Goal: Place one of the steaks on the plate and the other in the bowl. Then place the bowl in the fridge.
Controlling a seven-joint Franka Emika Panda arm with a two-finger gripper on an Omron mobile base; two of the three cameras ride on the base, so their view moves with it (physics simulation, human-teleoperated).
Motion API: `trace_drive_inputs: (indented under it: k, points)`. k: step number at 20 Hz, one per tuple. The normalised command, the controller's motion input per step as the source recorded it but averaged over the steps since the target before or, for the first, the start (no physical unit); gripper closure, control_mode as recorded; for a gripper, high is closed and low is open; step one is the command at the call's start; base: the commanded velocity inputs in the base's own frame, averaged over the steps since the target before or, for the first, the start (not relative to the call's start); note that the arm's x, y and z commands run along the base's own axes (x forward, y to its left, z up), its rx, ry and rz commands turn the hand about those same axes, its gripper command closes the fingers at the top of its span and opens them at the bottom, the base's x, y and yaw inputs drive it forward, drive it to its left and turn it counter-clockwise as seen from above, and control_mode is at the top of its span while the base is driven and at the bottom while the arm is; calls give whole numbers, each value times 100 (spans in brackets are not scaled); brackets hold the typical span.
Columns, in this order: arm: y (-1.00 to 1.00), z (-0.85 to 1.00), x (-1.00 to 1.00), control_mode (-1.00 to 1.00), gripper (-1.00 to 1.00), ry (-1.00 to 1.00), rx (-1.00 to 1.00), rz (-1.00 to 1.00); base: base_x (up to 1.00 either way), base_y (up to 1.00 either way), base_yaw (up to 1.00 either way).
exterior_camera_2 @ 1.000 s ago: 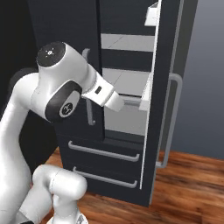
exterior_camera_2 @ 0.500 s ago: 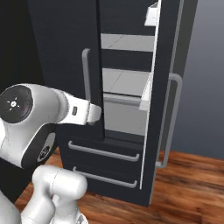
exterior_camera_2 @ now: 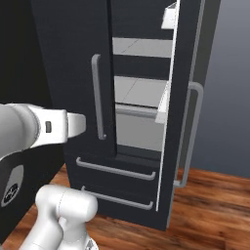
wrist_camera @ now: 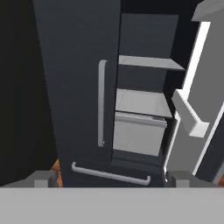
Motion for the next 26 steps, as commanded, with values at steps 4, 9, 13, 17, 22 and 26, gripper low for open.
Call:
trace_drive_inputs:
  k: [4, 9, 13, 17, 22, 26]
  points:
    - [51, 27, 0, -100, -100, 5, 0, -7, 0, 0, 0]
    - [27, -4, 0, 100, -100, 3, 0, -10, 0, -11, -2]
    - [0, 0, 0, 100, -100, 0, 0, 0, 0, -100, -28]
    - [0, 0, 0, 100, -100, 0, 0, 0, 0, -75, -77]
    - [0, 0, 0, 100, -100, 0, 0, 0, 0, 0, -100]
    - [0, 0, 0, 100, -100, 0, 0, 0, 0, 0, -100]
